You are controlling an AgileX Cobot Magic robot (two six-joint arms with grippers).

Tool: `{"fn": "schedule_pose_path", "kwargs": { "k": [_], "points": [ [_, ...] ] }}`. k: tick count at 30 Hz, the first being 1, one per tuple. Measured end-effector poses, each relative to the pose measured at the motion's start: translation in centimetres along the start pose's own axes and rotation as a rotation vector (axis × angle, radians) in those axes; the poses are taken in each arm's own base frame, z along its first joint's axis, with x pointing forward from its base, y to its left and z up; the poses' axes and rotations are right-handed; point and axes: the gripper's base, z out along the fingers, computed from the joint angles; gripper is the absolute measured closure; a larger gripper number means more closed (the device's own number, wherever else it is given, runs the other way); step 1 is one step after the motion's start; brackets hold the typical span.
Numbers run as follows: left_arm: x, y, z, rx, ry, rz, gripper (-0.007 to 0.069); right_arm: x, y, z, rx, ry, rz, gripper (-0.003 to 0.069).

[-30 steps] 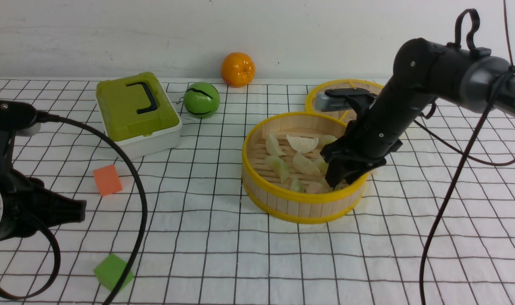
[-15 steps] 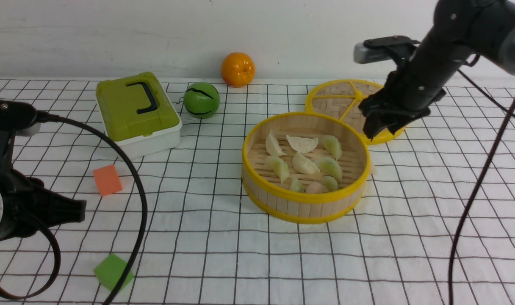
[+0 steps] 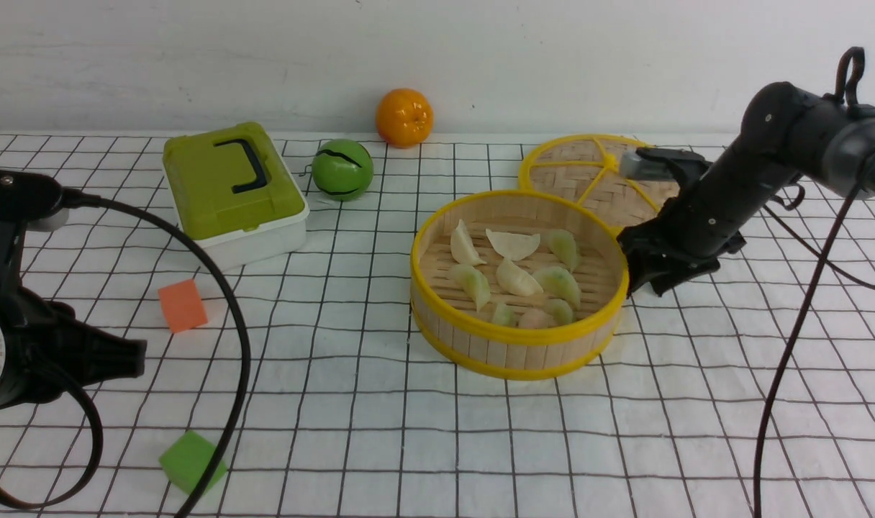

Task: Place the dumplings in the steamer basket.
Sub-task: Use the right arm to grab a dumpling

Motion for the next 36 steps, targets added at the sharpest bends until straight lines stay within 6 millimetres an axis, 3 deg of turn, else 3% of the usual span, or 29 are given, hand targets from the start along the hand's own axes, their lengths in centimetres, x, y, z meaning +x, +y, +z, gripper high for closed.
{"fn": "schedule_pose_path", "kwargs": {
  "k": [6, 10, 14, 16, 18, 29, 34, 36],
  "points": [
    [0.0, 0.0, 0.0, -0.001, 0.001, 0.0, 0.0479, -0.4, -0.1, 0.2, 0.006, -0.042, 0.005, 0.0302],
    [0.0, 0.0, 0.0, -0.001, 0.001, 0.0, 0.0479, -0.5, -0.1, 0.3, 0.0, -0.053, -0.023, 0.0469],
    [0.0, 0.0, 0.0, -0.001, 0.001, 0.0, 0.0479, -0.5, 0.0, 0.0, -0.007, -0.055, -0.035, 0.0549],
    [0.0, 0.0, 0.0, -0.001, 0.001, 0.0, 0.0479, -0.6, 0.0, -0.6, -0.011, -0.057, -0.035, 0.0643],
    [0.0, 0.0, 0.0, -0.003, 0.002, 0.0, 0.0479, -0.7, -0.2, -0.9, -0.017, -0.051, -0.035, 0.0675],
    [0.0, 0.0, 0.0, -0.003, 0.002, 0.0, 0.047, -1.3, -0.5, -2.4, -0.011, -0.046, -0.066, 0.0659],
    [0.0, 0.0, 0.0, -0.003, 0.002, 0.001, 0.0468, -1.5, -0.1, -1.8, -0.004, -0.062, -0.076, 0.0554],
    [0.0, 0.0, 0.0, -0.003, 0.002, 0.001, 0.0466, -1.6, -0.2, -0.9, -0.003, -0.066, -0.073, 0.0451]
  ]
}}
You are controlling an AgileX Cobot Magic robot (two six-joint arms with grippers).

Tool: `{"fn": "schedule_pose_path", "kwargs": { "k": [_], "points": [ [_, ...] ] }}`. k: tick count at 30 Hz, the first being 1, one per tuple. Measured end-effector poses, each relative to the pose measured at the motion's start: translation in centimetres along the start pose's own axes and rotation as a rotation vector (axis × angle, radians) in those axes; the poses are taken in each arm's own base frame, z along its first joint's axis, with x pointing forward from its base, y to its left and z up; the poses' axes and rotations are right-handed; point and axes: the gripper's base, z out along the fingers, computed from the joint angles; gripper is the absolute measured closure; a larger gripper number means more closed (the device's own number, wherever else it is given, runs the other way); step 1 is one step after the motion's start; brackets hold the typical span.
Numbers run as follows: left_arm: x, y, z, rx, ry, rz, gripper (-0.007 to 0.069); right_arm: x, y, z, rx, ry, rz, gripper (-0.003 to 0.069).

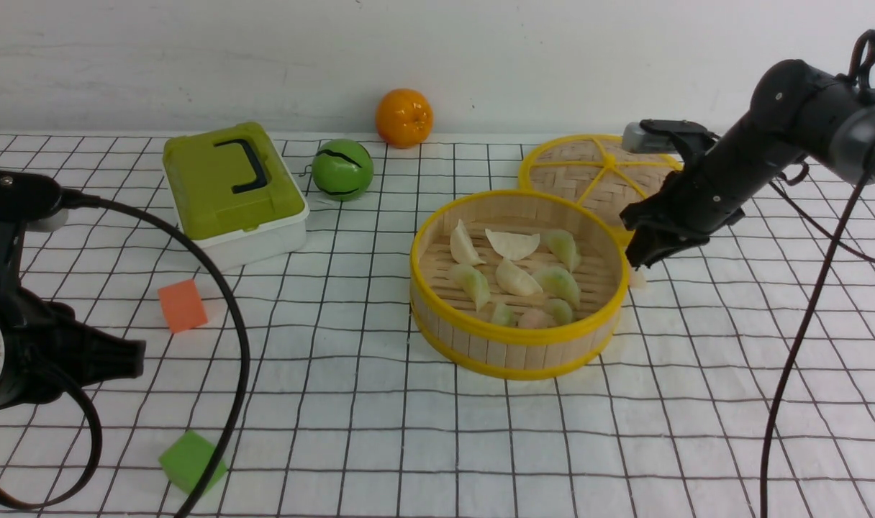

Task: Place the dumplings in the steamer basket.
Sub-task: Use the right arm to grab a dumpling, then use the right arm to put the dumpling into the steamer

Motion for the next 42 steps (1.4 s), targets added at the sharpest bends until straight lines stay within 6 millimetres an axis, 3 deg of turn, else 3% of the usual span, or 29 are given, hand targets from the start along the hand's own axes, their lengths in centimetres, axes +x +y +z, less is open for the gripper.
{"fn": "schedule_pose_path", "kwargs": {
  "k": [3, 5, 10, 13, 18, 22, 26, 28, 33, 38, 39, 40, 42],
  "points": [
    [0.0, 0.0, 0.0, 0.0, 0.0, 0.0, 0.0462, 0.3, -0.4, 1.2, -0.002, 0.013, 0.009, 0.037],
    [0.0, 0.0, 0.0, 0.0, 0.0, 0.0, 0.0461, 0.4, -0.5, 1.4, 0.002, 0.018, 0.008, 0.0362],
    [0.0, 0.0, 0.0, 0.0, 0.0, 0.0, 0.0461, 0.4, -0.5, 1.5, 0.006, 0.02, 0.007, 0.0439],
    [0.0, 0.0, 0.0, 0.0, 0.0, 0.0, 0.0461, 0.4, -0.5, 1.3, 0.007, 0.026, 0.002, 0.044],
    [0.0, 0.0, 0.0, 0.0, 0.0, 0.0, 0.0461, -0.3, 0.0, -0.3, 0.006, 0.043, -0.032, 0.0512],
    [0.0, 0.0, 0.0, -0.002, 0.001, 0.0, 0.0461, -1.2, 0.5, -1.7, -0.004, 0.026, -0.044, 0.0512],
    [0.1, 0.1, 0.0, -0.009, 0.007, 0.0, 0.0461, -3.4, 2.2, -4.7, -0.075, -0.112, -0.035, 0.0512],
    [0.1, 0.1, 0.0, -0.011, 0.009, 0.0, 0.0461, -4.2, 4.0, -6.3, -0.141, -0.175, -0.042, 0.0512],
    [0.1, 0.2, 0.0, -0.019, 0.016, -0.001, 0.0461, -4.7, 6.7, -8.2, -0.17, -0.205, -0.081, 0.0512],
    [0.2, 0.2, 0.0, -0.018, 0.019, -0.003, 0.0459, -4.5, 7.8, -7.5, -0.188, -0.178, -0.05, 0.0512],
    [0.2, 0.2, 0.0, -0.018, 0.02, -0.004, 0.0459, -4.1, 9.0, -6.5, -0.203, -0.141, -0.056, 0.0512],
    [0.2, 0.2, 0.0, -0.018, 0.02, -0.004, 0.0459, -4.0, 9.0, -6.4, -0.203, -0.137, -0.054, 0.0512],
    [0.3, 0.2, 0.0, -0.019, 0.029, -0.009, 0.0459, -2.8, 11.7, -4.7, -0.232, -0.058, -0.088, 0.0512]
  ]
}}
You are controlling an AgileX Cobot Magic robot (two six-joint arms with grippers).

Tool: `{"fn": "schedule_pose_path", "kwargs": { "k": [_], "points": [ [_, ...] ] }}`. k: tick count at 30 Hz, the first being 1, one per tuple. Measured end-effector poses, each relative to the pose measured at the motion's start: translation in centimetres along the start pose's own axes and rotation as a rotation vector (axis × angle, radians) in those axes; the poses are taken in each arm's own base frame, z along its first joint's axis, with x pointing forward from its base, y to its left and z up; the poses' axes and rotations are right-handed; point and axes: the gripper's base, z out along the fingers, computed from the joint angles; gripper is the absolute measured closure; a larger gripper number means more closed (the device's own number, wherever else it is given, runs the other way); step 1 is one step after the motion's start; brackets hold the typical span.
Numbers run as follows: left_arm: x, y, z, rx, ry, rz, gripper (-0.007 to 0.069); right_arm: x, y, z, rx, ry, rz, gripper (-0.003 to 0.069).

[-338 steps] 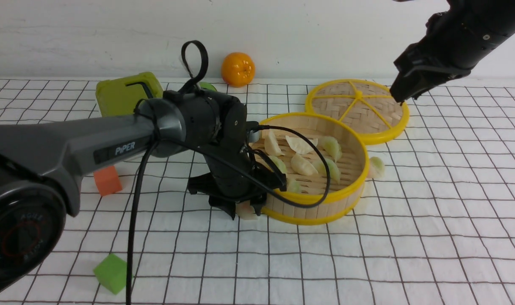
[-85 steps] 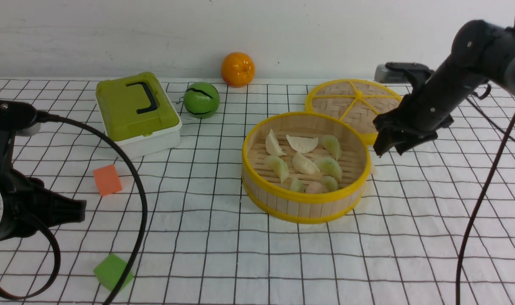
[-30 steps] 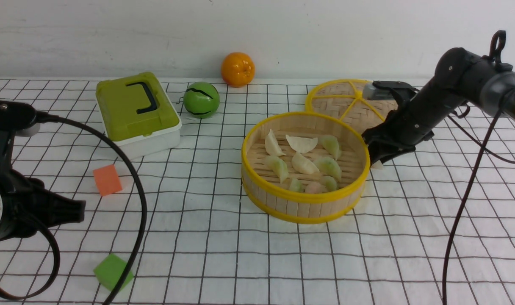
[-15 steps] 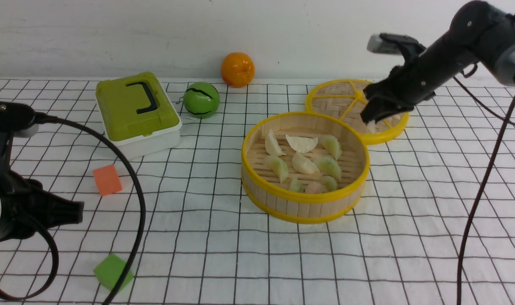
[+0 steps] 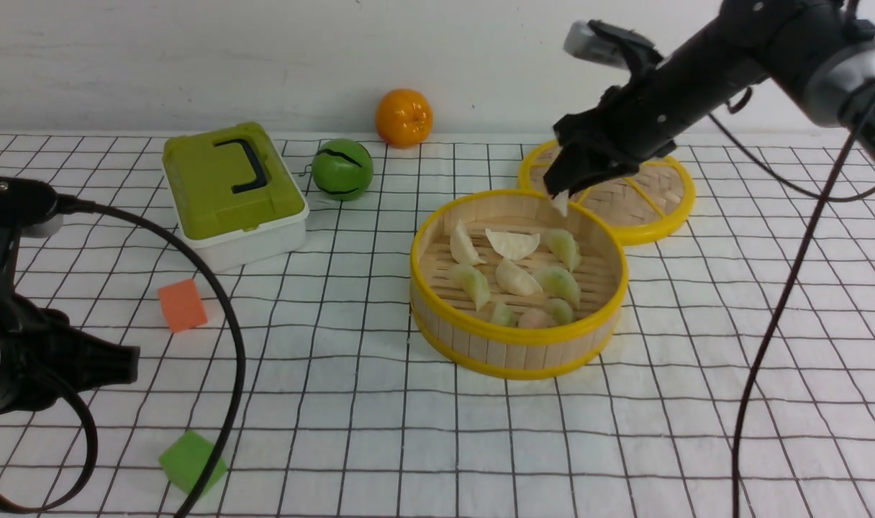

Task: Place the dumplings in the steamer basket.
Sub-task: Use the right arm to put the dumpling into the steamer

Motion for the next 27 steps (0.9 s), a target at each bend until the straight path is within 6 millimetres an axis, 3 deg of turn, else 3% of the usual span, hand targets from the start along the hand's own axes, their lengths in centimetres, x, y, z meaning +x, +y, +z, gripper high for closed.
{"fn": "schedule_pose_path", "kwargs": {
  "k": [4, 8, 15, 23, 27],
  "points": [
    [0.1, 0.0, 0.0, -0.001, 0.012, -0.007, 0.0459, 1.8, 2.3, 2.2, -0.041, 0.099, -0.04, 0.0512],
    [0.1, 0.0, 0.0, 0.0, 0.012, -0.008, 0.0459, 3.2, 3.1, 4.0, -0.051, 0.161, -0.041, 0.0512],
    [0.0, -0.1, 0.0, 0.013, 0.003, -0.009, 0.0459, 3.3, 5.6, 5.8, -0.064, 0.144, -0.134, 0.0512],
    [0.1, -0.2, 0.0, 0.019, 0.009, -0.015, 0.0459, 4.2, 5.0, 9.0, -0.066, 0.175, -0.113, 0.0512],
    [0.1, -0.2, 0.0, 0.021, 0.008, -0.016, 0.0459, 4.3, 4.8, 9.3, -0.059, 0.182, -0.086, 0.0512]
  ]
}}
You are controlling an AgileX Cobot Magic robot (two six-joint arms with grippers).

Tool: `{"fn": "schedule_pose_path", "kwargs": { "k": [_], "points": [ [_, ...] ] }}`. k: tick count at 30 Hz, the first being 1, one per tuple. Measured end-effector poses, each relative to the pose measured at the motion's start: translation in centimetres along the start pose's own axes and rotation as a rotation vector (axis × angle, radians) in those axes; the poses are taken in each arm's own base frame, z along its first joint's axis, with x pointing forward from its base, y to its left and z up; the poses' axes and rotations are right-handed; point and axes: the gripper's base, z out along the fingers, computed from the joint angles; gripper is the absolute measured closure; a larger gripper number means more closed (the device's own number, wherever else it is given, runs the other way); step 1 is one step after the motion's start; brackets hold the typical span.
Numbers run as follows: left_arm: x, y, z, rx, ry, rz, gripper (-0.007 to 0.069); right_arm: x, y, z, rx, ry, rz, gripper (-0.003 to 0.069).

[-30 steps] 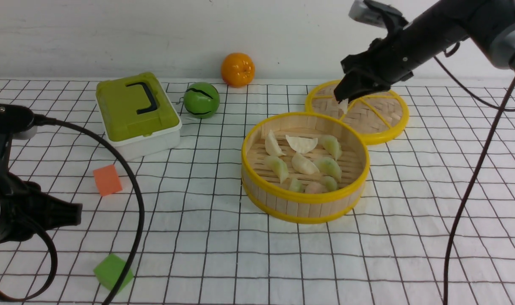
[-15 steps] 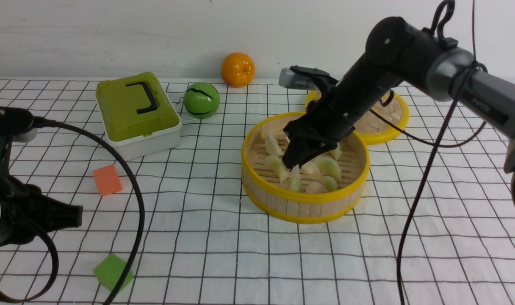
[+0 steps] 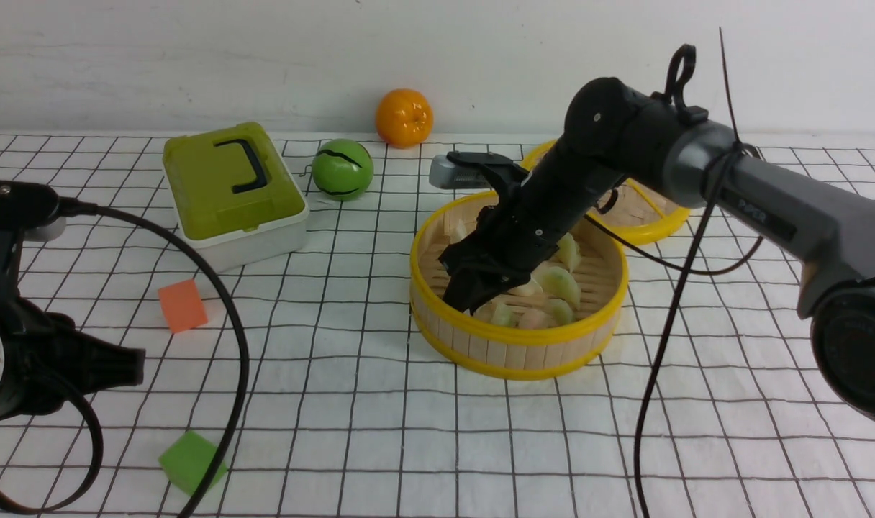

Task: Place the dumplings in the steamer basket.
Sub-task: Use the right arm to put the dumpling into the steamer

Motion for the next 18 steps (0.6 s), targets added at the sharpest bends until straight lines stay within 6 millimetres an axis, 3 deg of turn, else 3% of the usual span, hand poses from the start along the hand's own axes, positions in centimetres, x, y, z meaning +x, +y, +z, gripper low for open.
{"fn": "schedule_pose_path", "kwargs": {
  "k": [10, 18],
  "points": [
    [-0.1, -0.1, 0.0, 0.017, -0.014, 0.004, 0.0459, 0.0, -0.2, 0.0, 0.019, 0.004, 0.048, 0.0478],
    [-0.4, 0.8, -1.8, 0.056, -0.089, -0.019, 0.0459, -0.9, 0.3, -1.4, 0.047, -0.024, 0.074, 0.0232]
  ]
}}
